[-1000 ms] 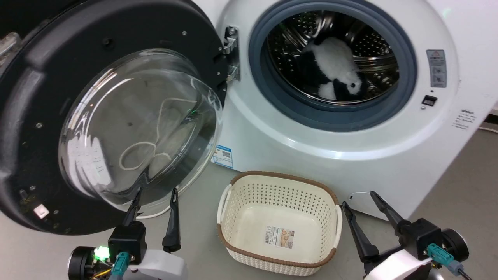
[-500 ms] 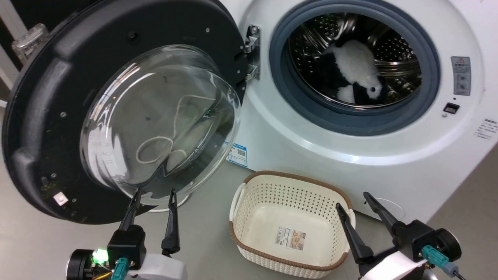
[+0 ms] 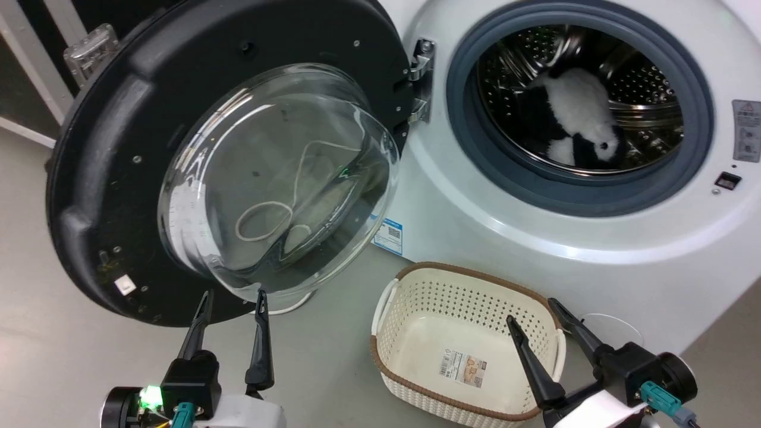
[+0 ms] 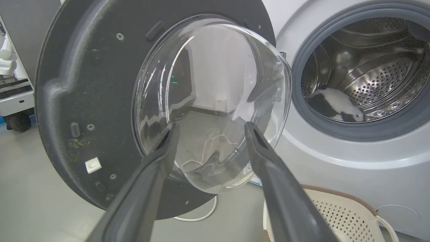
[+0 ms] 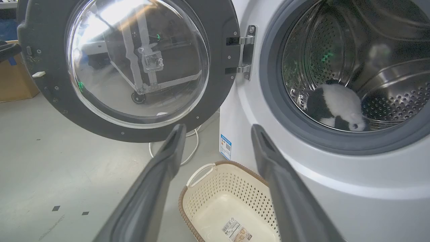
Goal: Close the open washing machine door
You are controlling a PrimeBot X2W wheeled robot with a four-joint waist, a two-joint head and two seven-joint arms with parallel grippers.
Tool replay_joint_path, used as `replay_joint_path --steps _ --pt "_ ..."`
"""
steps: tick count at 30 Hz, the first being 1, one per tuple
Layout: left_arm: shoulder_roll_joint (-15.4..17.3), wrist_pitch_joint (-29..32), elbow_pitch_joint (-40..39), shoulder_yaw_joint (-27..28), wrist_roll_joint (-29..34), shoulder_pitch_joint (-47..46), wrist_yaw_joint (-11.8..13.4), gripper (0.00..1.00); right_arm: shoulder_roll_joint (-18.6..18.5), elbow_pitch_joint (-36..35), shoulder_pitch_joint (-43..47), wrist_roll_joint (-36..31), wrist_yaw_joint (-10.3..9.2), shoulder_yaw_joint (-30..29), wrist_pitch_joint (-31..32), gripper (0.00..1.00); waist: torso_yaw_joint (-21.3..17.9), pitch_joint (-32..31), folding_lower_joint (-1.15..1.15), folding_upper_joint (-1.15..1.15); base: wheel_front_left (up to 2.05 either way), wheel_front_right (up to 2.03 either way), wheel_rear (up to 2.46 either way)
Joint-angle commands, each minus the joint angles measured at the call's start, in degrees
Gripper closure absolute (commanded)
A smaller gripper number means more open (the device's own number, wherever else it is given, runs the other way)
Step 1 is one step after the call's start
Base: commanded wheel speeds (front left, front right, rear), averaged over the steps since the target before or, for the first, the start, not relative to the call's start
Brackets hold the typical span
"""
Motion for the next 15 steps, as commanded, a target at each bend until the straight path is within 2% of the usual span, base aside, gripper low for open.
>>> replay_joint_path --steps 1,8,9,10,11,15 --pt "0.02 -0.58 -0.21 -0.18 -0.51 0.9 0.56 0.0 -0.49 0.4 -0.12 0.44 0.03 0.28 -0.54 0.0 0.48 -0.03 0.0 0.0 0.0 0.0 0.0" --pt "-0.15 -1.41 -0.29 -0.32 -0.87 1.19 0.73 0.0 -0.76 0.93 0.09 0.93 0.03 0.78 -1.38 0.0 2.08 -0.15 0.0 0.0 0.0 0.0 0.0" --pt "-0.18 -1.53 -0.12 -0.39 -1.0 1.28 0.61 0.07 -0.82 0.98 0.15 0.98 0.03 0.84 -1.5 0.0 2.32 -0.16 0.0 0.0 0.0 0.0 0.0" --pt "-0.21 -1.65 -0.01 -0.46 -1.12 1.32 0.49 0.63 -0.87 1.01 0.23 1.01 0.03 0.92 -1.62 0.0 2.55 -0.16 0.0 0.0 0.0 0.0 0.0" --pt "-0.24 -1.77 0.1 -0.57 -1.34 1.35 0.23 1.0 -0.92 1.04 0.32 1.03 0.03 0.99 -1.74 0.0 2.8 -0.15 0.0 0.0 0.0 0.0 0.0" --pt "-0.46 -2.25 -1.04 -0.18 -2.33 0.76 -0.14 1.0 -1.08 1.05 0.81 1.05 0.04 1.12 -2.21 0.0 3.83 0.16 0.0 0.0 0.0 0.0 0.0"
